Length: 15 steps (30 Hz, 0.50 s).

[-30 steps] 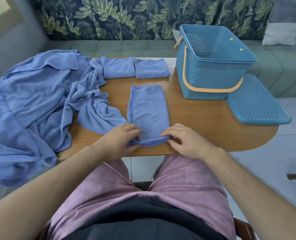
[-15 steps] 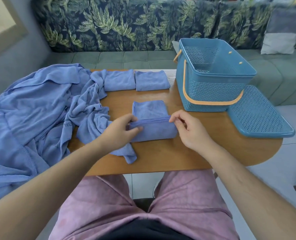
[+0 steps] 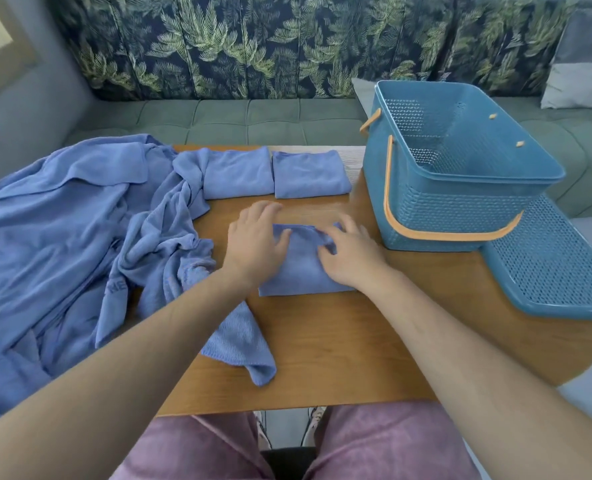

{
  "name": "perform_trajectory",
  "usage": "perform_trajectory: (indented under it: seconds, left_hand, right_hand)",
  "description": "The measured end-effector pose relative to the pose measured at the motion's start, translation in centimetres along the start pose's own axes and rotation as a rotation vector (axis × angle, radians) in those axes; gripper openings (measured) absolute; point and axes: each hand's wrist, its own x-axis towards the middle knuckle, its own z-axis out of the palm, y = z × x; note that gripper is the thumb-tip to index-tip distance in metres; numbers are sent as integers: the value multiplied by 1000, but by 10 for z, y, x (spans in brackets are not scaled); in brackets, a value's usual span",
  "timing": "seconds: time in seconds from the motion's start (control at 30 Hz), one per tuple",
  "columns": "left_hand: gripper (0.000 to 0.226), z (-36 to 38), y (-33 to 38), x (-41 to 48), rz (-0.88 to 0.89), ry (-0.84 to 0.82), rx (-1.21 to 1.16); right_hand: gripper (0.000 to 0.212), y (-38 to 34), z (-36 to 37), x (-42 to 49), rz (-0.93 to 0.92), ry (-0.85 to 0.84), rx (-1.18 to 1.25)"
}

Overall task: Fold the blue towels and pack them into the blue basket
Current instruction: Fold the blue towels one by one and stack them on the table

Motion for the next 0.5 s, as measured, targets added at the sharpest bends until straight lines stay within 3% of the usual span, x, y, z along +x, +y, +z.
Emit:
perform_trajectory:
  seconds: [0.07, 0.17, 0.33, 0.4, 0.5]
  left_hand:
    - [54, 9, 9, -12, 155, -134, 16]
    - [57, 27, 6, -26, 145, -317, 8]
    - [60, 24, 14, -53, -191, -114, 96]
    - [61, 20, 20, -56, -254, -147, 121]
    - [54, 11, 19, -45, -306, -231, -103]
  right_hand:
    - [53, -4, 8, -7, 55, -21, -101]
    - [56, -10, 22, -20, 142, -81, -110]
    - [47, -13, 26, -38, 117, 149, 49]
    - [46, -14, 26, -39, 120, 179, 228]
    - [46, -18, 19, -37, 144, 171, 448]
